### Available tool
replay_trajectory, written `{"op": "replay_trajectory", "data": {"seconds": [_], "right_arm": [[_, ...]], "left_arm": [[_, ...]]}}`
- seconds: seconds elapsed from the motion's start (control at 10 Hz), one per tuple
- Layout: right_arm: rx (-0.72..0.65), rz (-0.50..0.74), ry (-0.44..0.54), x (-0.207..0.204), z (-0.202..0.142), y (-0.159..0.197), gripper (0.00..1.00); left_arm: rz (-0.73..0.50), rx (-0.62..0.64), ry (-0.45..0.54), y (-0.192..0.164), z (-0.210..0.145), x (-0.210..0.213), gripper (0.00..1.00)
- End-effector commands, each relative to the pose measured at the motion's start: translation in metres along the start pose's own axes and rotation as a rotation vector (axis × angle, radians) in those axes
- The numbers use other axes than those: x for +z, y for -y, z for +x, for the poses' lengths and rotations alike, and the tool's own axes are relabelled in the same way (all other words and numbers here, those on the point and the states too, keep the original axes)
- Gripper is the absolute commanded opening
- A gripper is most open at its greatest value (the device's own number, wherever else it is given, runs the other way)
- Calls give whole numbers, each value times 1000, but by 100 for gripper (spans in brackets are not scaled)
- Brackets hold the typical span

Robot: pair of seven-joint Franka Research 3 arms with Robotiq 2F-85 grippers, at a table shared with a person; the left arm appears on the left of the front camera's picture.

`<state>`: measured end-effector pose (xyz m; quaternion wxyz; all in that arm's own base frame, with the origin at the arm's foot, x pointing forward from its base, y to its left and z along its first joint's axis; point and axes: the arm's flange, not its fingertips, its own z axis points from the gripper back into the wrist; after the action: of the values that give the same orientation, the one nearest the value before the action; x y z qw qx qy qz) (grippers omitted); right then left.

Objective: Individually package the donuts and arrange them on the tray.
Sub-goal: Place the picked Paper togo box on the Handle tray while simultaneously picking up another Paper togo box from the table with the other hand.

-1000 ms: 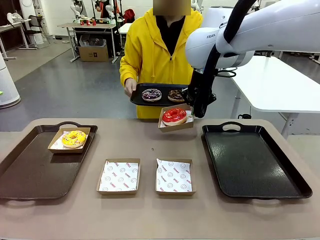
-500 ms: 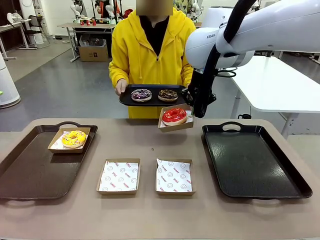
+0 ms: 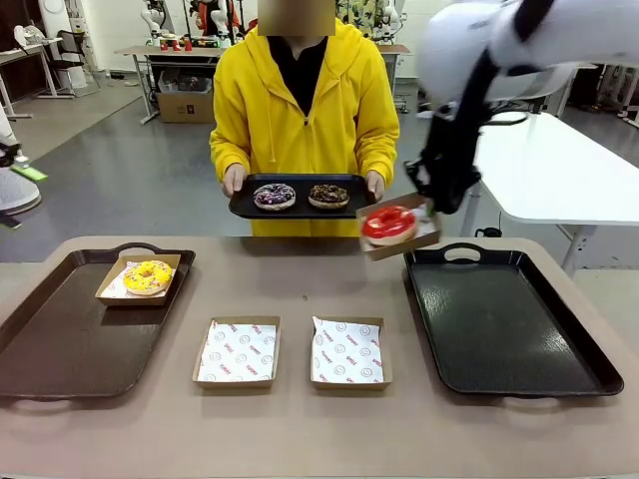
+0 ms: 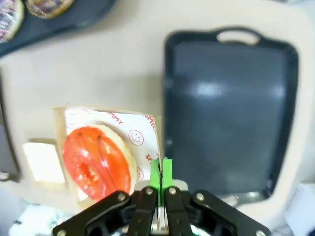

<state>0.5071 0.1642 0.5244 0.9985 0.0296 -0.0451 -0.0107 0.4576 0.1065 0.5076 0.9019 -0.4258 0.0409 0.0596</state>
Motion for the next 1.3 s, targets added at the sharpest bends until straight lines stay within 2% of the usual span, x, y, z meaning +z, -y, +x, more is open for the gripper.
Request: {"op": "replay_trajectory", "data": {"seconds": [0.0,0.3,0.4,0.7,0.9,1.2], "right_arm": [[-21,49,-30,-4,-17,54,1],[11,-6,0,-26,-17,103,1],[21,-28,2,-34,-14,112,1],[14,-29,7,-53,-4,128,1],[-2,-10,0,-65,2,134,1],[-13,-2,-26,-78,10,136,1]], "left_arm": [[171,7,-32,45,0,-26,100],[430,-39,-82,100,-4,-105,100],[525,-45,-75,103,-3,-134,100],[686,-51,-75,108,-3,-214,100],[745,-76,-49,106,-7,-257,100],[748,-88,4,111,-13,-306,100]]}}
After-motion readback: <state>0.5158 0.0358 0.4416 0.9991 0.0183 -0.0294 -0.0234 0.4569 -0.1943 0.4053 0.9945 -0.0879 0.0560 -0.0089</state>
